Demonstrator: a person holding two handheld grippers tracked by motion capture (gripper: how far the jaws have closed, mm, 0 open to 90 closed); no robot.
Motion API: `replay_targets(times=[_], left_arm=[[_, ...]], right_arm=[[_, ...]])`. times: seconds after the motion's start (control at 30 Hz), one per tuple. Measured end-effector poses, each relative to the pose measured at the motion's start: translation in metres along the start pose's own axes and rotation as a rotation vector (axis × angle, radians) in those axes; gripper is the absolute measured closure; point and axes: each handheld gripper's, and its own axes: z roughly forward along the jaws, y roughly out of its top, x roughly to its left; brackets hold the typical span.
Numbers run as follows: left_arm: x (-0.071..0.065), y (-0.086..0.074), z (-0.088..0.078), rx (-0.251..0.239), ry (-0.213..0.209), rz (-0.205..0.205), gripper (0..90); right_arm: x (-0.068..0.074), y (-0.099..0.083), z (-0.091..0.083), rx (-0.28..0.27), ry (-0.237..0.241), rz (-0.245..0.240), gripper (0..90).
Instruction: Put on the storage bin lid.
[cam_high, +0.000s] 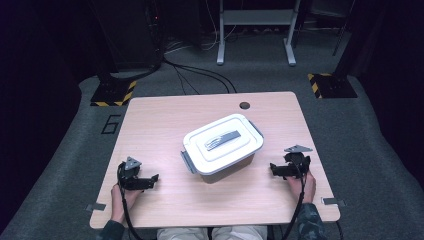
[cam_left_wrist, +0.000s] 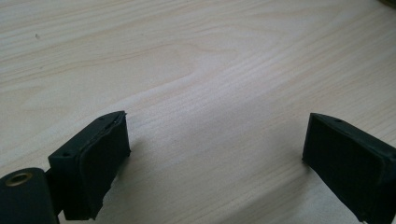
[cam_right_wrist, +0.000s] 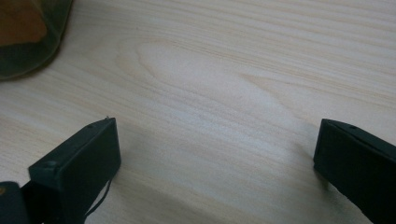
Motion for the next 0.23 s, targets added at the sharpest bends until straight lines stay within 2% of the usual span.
replay_targets(times=[0.23], left_arm=[[-0.0010, 0.0006, 0.0007, 0.003, 0.003, -0.007, 6.3]], right_arm=[[0.0004, 0.0001, 0.0001, 0.002, -0.001, -0.001, 0.0]])
